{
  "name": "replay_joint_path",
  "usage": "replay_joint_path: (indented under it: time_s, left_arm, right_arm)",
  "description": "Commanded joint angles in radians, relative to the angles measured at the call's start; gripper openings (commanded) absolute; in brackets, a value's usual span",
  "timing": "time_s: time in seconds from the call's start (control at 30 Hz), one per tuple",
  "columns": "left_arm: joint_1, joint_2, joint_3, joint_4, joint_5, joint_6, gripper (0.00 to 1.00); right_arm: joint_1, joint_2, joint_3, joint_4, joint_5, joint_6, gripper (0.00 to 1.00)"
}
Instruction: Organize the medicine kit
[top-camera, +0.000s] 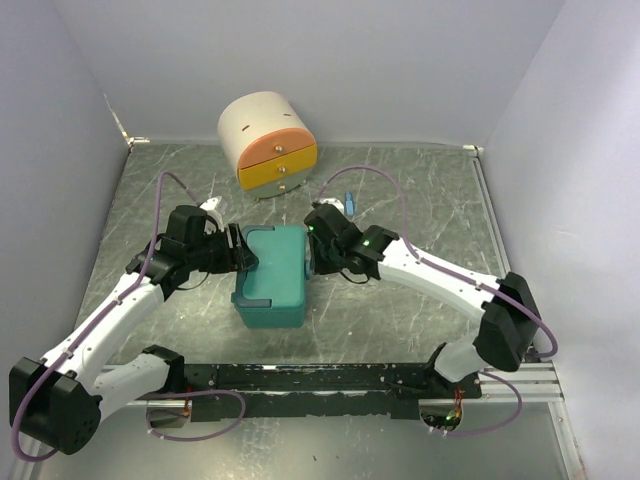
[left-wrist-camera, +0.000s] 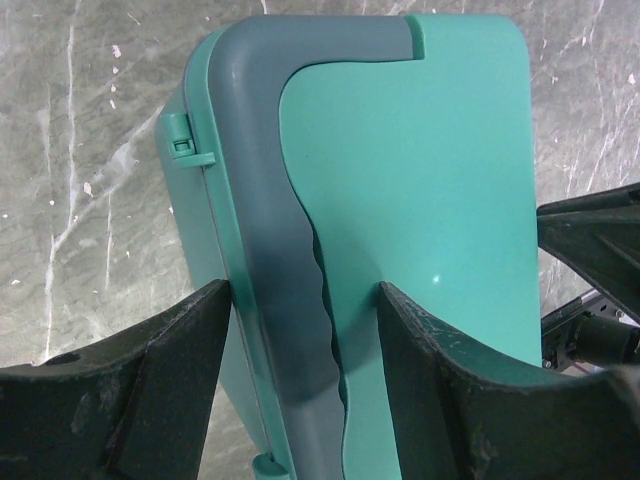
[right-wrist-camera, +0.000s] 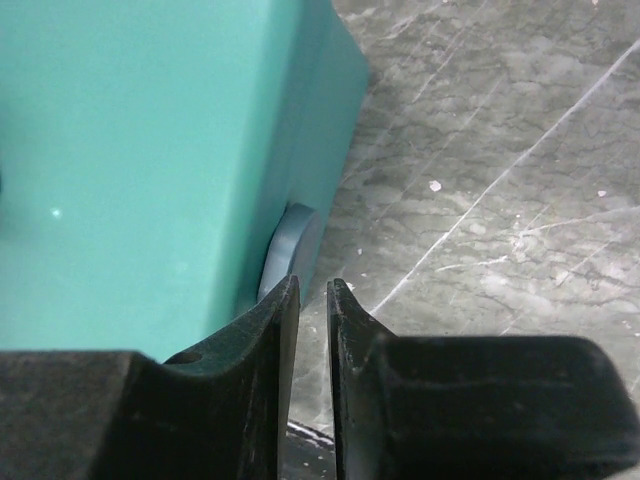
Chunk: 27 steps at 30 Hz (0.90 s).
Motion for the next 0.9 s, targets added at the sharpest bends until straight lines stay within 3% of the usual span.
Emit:
replay_joint_path:
  time_s: [0.0,0.33,0.67,0.87]
  left_arm:
    - [-0.006,0.008,-0.03,-0.027,0.009,0.02,0.69]
    - [-0.005,0.011,-0.031,-0.028,0.009,0.017,0.68]
    - [-0.005,0.013,-0.039,-0.014,0.049,0.003,0.47]
    - [-0.007,0.043,-0.1,0.132,0.174,-0.087,0.39]
  right_arm:
    - [0.005,-0.067,-0.056,0.09,-0.023,0.05,0.2]
    - [-0.047,-0.06,-0.174,0.121,0.009,0.049,0.21]
    - [-0.048,0.019,-0.093,0.263,-0.123,-0.049,0.16]
    - [-0.049,-0.014,-0.13,0.391,-0.221,-0.051,0.15]
